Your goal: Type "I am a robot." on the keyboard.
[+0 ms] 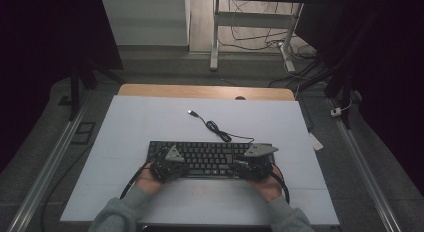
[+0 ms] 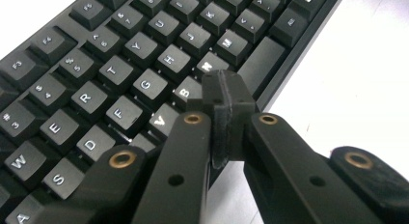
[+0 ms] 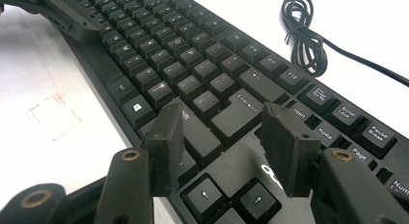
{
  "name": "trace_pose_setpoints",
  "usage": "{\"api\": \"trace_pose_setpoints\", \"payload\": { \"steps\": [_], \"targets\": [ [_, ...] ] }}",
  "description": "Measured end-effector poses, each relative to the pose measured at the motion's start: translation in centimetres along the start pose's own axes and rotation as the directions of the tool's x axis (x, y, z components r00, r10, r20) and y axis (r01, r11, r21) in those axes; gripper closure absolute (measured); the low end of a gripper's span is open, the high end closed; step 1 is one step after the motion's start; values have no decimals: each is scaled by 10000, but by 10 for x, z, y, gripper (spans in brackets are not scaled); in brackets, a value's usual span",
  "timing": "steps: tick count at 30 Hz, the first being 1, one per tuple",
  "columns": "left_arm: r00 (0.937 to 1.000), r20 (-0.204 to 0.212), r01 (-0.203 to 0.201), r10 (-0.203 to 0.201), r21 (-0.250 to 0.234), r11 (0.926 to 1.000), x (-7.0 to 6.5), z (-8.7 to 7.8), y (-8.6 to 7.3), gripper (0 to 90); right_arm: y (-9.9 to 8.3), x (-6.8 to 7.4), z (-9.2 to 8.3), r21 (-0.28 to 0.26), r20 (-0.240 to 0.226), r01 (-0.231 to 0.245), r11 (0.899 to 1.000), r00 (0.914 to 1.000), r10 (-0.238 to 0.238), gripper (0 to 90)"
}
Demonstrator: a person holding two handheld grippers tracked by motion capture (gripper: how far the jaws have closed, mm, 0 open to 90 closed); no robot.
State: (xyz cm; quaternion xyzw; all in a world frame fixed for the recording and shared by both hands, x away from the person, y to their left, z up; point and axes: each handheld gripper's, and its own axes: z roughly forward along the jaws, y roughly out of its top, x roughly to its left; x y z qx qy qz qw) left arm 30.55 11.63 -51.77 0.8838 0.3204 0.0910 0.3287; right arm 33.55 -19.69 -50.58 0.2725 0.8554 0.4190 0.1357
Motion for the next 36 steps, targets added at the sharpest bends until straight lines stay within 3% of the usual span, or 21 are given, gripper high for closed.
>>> {"api": "trace_pose_setpoints", "payload": {
  "steps": [5,8,13,15,19,23,36],
  "targets": [
    [9997,-222,-77,75,-85,9999,0,-3,0,890,0,0,-1,-17,0,0,10000,10000,0,505],
    [9995,-280,-125,111,-516,9986,-1,-11,0,889,0,0,-1,-16,34,24,10000,10000,-24,505],
    [9988,-400,226,-279,-1264,9917,5,-26,-1,875,0,0,-1,-17,24,9,10000,10000,-9,504],
    [9980,-356,459,-516,-1467,9881,9,-31,-3,816,0,0,0,-3,22,-3,10000,10000,3,503],
    [9948,-430,840,-928,-1738,9812,16,-38,-6,616,0,0,0,18,47,36,10000,10000,-36,502],
    [9907,-473,1166,-1277,-1895,9749,23,-45,-10,509,0,-1,0,48,87,40,10000,10000,-41,501],
    [9805,-955,1531,-1717,-1767,9723,38,-53,-20,394,0,0,1,113,71,41,9999,10000,-42,496]
  ]
}}
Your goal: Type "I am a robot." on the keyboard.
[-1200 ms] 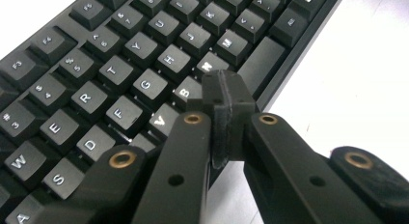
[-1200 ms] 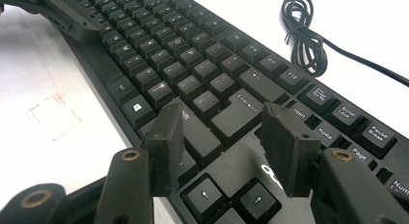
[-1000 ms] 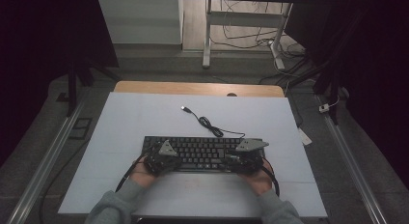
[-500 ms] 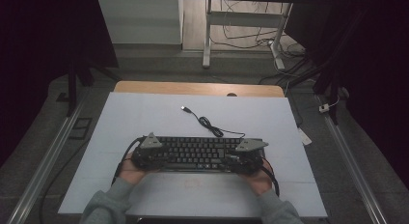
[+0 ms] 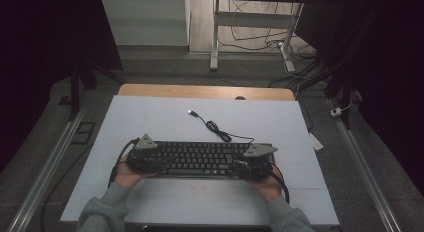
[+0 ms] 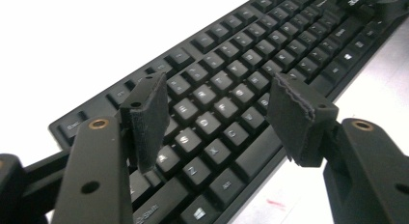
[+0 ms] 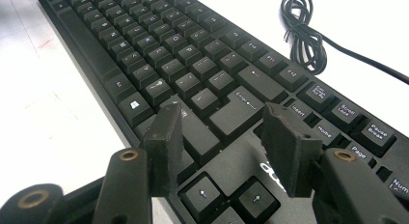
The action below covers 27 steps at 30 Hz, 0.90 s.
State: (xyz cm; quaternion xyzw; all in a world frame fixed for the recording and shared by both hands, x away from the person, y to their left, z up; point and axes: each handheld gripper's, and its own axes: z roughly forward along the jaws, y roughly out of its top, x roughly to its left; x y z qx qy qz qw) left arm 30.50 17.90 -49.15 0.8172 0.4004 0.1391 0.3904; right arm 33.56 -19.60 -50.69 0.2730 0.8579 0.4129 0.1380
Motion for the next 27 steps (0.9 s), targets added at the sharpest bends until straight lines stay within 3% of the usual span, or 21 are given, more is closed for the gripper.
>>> {"api": "trace_pose_setpoints", "payload": {
  "steps": [21,27],
  "targets": [
    [9972,-634,398,-388,147,9991,15,1,-8,381,-1,1,4,116,-37,59,9999,10000,-58,496],
    [9966,-610,572,-561,160,9982,20,1,-11,438,-1,1,4,162,-19,69,9998,10000,-69,496]
  ]
}}
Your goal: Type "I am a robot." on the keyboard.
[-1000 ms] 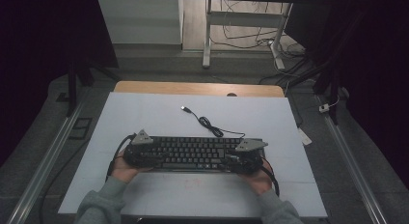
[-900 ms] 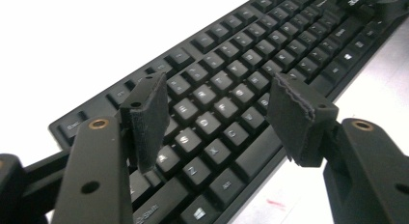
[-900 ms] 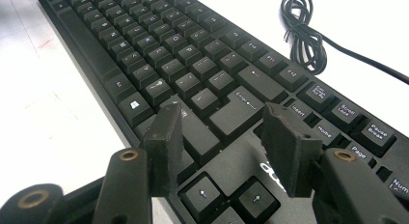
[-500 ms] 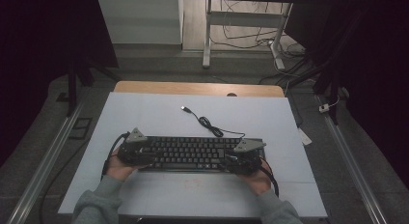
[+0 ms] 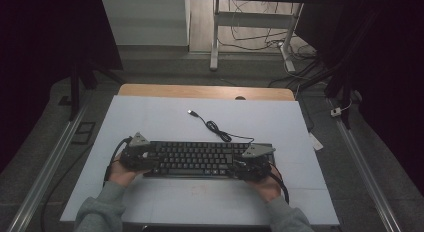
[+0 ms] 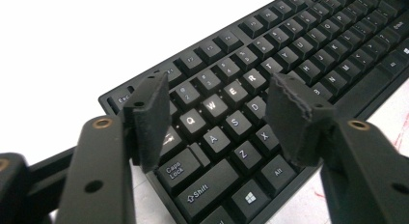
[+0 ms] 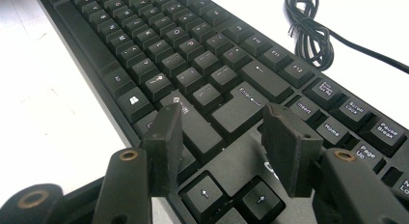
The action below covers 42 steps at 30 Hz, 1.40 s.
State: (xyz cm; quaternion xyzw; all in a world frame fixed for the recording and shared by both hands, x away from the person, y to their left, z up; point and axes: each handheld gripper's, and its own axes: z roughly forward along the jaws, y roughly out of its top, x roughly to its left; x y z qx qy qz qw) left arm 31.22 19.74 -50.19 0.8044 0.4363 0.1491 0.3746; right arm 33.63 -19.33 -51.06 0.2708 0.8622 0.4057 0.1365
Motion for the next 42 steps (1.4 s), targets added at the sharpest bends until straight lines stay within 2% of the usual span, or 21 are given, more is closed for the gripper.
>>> {"api": "trace_pose_setpoints", "payload": {
  "steps": [9,15,19,24,28,42],
  "targets": [
    [9998,-69,-178,180,377,9991,-1,6,-3,719,0,1,0,66,25,112,9999,9999,-112,496],
    [9988,-39,-475,479,732,9962,-2,11,-6,876,0,1,1,86,27,130,9999,9999,-131,496],
    [9984,12,-560,561,918,9942,-3,15,-7,889,0,1,1,90,23,148,9998,9999,-148,496],
    [9978,-116,-642,658,1023,9927,-4,18,-8,889,0,2,1,123,41,163,9998,9999,-164,496],
    [9975,-262,-630,657,929,9937,-5,19,-9,889,0,2,2,129,39,174,9998,9998,-175,496],
    [9977,-264,-602,630,961,9935,-6,23,-10,890,0,2,2,147,37,175,9997,9998,-176,495]
  ]
}}
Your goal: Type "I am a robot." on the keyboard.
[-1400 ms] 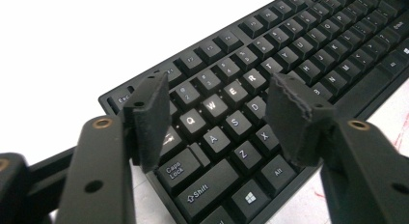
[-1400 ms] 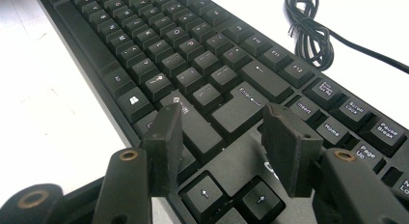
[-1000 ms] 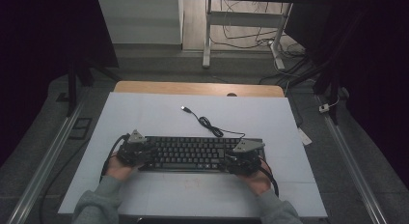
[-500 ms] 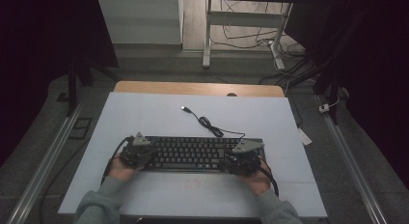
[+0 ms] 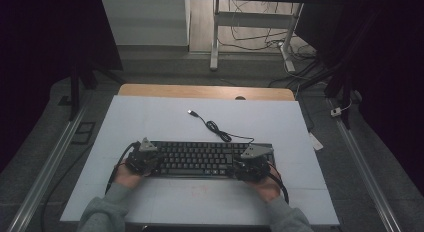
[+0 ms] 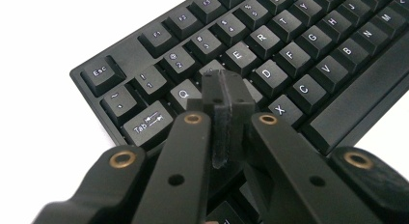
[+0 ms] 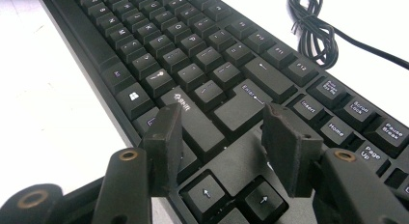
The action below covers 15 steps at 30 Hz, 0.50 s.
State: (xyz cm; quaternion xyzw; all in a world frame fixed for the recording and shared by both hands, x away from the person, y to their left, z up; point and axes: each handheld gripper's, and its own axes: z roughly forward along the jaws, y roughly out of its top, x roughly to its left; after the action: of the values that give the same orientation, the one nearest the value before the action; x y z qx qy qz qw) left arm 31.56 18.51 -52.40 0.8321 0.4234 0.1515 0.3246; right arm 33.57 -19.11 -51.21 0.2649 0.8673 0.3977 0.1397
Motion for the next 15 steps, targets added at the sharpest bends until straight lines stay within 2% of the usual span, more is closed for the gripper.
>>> {"api": "trace_pose_setpoints", "payload": {
  "steps": [4,8,11,15],
  "targets": [
    [9998,-87,183,-186,-398,9990,2,-5,1,890,0,0,0,9,5,6,10000,10000,-6,494],
    [9987,-130,469,-484,-1006,9938,6,-16,2,890,0,0,1,10,-3,-8,10000,10000,8,494],
    [9979,-56,626,-638,-1250,9902,9,-21,2,887,0,0,1,29,-3,7,10000,10000,-7,493],
    [9972,135,743,-731,-1486,9861,11,-24,2,814,0,0,1,-15,5,2,10000,10000,-2,493]
  ]
}}
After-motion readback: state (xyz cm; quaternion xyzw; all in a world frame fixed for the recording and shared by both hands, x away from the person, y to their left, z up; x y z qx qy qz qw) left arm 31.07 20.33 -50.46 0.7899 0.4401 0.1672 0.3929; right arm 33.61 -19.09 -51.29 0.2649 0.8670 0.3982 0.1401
